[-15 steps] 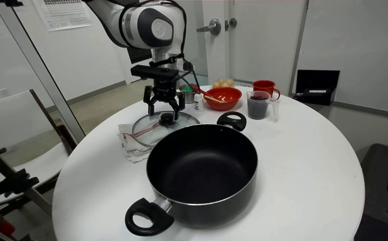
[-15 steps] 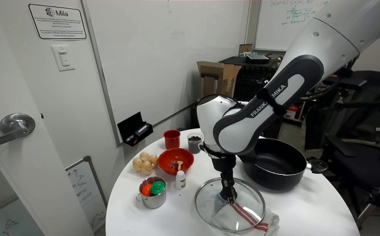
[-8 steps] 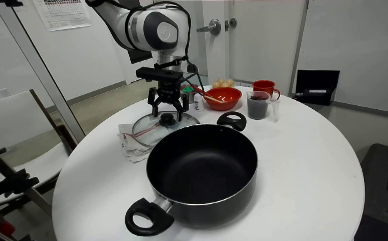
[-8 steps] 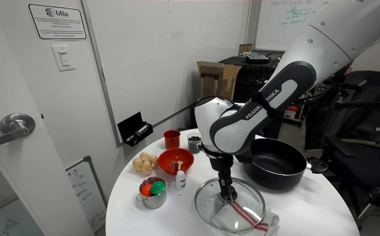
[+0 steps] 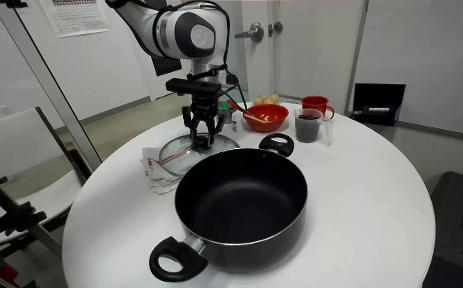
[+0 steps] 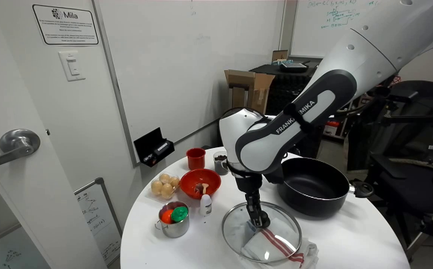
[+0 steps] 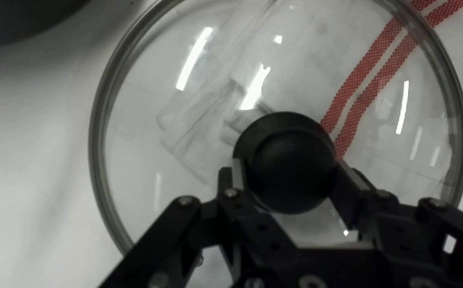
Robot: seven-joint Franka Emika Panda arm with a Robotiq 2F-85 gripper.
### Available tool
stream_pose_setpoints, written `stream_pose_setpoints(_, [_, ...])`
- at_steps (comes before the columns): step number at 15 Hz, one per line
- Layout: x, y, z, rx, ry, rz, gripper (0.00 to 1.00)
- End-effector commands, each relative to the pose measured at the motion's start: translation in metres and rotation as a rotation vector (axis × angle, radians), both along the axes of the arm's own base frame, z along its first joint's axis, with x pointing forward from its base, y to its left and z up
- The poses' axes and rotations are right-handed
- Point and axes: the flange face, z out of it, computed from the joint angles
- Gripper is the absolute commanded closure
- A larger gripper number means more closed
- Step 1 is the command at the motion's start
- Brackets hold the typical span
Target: Put the transparent lid on the black pot
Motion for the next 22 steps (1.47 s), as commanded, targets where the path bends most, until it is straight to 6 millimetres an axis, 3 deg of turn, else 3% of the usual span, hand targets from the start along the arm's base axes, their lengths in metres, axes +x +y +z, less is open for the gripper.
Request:
stream_pose_setpoints(1, [0.007,-0.001,0.003,-0.001,-0.001,0.017,0.75])
stream_pose_setpoints(7, [-0.001,0.007,0.025,0.018,-0.02,0.024,0.75])
stream_pose_setpoints(15, [-0.027,0.024,0.078,-0.016,-0.05,0.027,0.75])
stream_pose_setpoints(19, [-0.04,0.019,0.11,-0.05,-0.085,-0.027,0.75])
stream_pose_setpoints(22, [-0.045,0.003,0.132,-0.08,-0.129,-0.115,0.75])
